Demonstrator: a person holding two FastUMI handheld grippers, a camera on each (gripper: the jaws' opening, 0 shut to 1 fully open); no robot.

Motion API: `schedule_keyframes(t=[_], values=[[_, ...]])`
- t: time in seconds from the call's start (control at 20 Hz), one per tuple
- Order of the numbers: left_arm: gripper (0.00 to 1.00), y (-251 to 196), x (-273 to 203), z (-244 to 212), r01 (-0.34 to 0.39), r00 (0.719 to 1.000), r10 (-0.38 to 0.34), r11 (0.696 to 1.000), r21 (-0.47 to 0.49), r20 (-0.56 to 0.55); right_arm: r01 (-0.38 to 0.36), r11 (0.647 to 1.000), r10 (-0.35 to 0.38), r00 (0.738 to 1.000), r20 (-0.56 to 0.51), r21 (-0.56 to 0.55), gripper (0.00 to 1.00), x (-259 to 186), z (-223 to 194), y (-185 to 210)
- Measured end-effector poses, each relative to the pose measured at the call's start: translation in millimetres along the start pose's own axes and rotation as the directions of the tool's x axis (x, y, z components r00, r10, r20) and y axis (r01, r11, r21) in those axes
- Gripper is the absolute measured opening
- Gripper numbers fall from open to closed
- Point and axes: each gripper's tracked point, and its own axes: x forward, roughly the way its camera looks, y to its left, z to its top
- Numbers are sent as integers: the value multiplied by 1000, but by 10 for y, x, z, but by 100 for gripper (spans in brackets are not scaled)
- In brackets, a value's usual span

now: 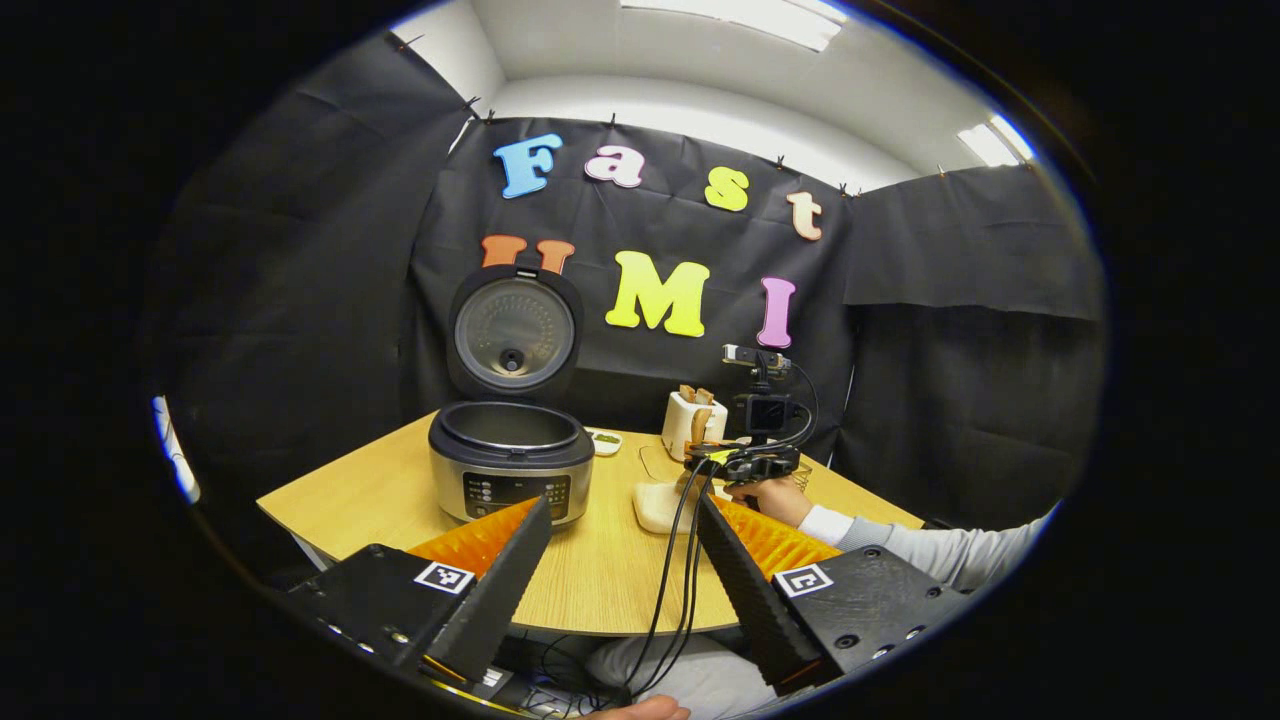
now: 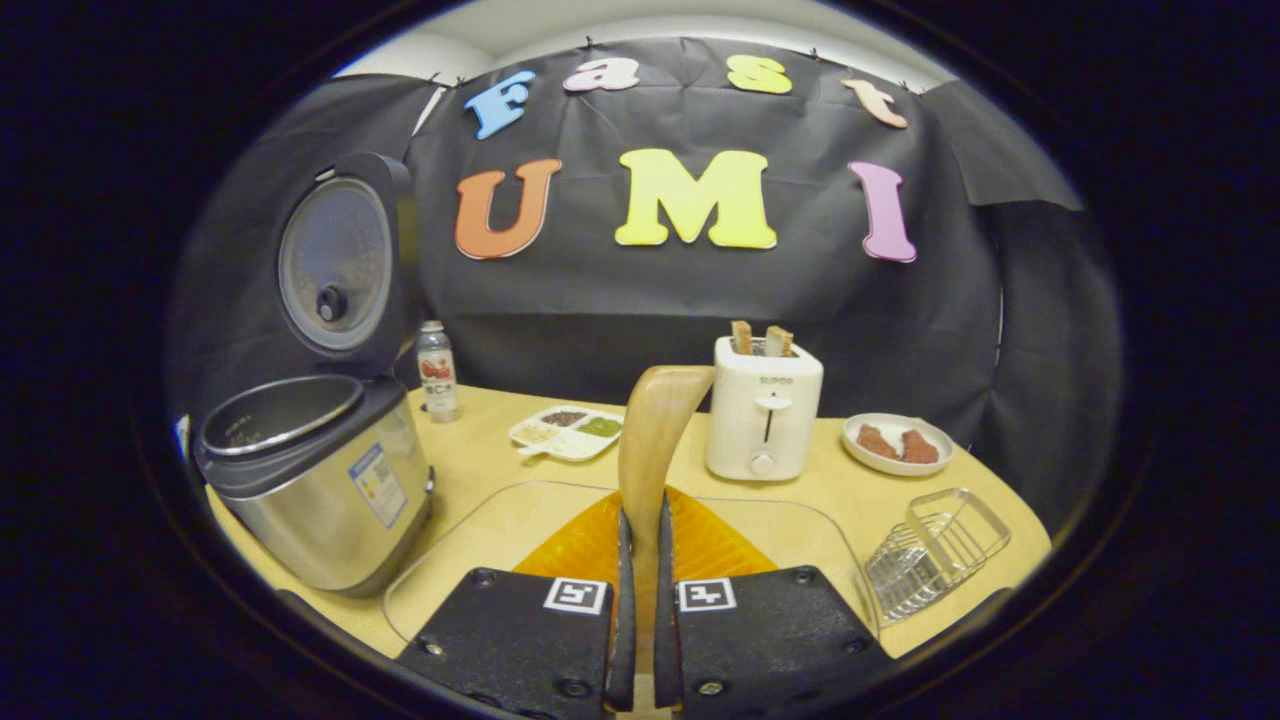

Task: Close the left gripper, press the button to open the rice cooker; take a wooden spoon from the chopstick holder with the right hand, scoop a spoonful of rice and pour it into the rice cooker, then put the wooden spoon back into the chopstick holder.

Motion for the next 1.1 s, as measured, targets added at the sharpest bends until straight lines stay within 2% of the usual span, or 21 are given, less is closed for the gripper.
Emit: schedule_keyframes(t=[0.15, 0.3, 0.5, 0.65, 0.75, 0.9, 1.1], values=[[94, 4, 18, -27, -1, 1000, 1, 1000, -4, 0, -50, 998, 51, 998, -23, 38, 13, -73, -32, 178], [94, 56, 34, -102, -13, 1000, 12, 1000, -25, -19, -125, 985, 132, 990, -49, 123, 13, -104, -38, 319], [94, 198, 61, -130, -51, 998, 50, 997, -55, -30, -152, 950, 181, 980, -85, 272, 13, -61, -40, 286], [94, 203, 67, -156, -49, 998, 47, 996, -78, -34, -170, 897, 226, 970, -93, 408, 13, -44, -38, 213], [94, 228, 89, -157, -59, 998, 56, 995, -80, -39, -154, 845, 241, 965, -108, 512, 12, -19, -83, 131], [94, 227, 79, -160, -66, 997, 64, 995, -74, -38, -182, 771, 300, 949, -96, 610, 11, -82, 68, 183], [94, 232, 65, -176, -68, 997, 65, 995, -76, -44, -176, 733, 311, 946, -93, 657, 11, -101, 58, 148]])
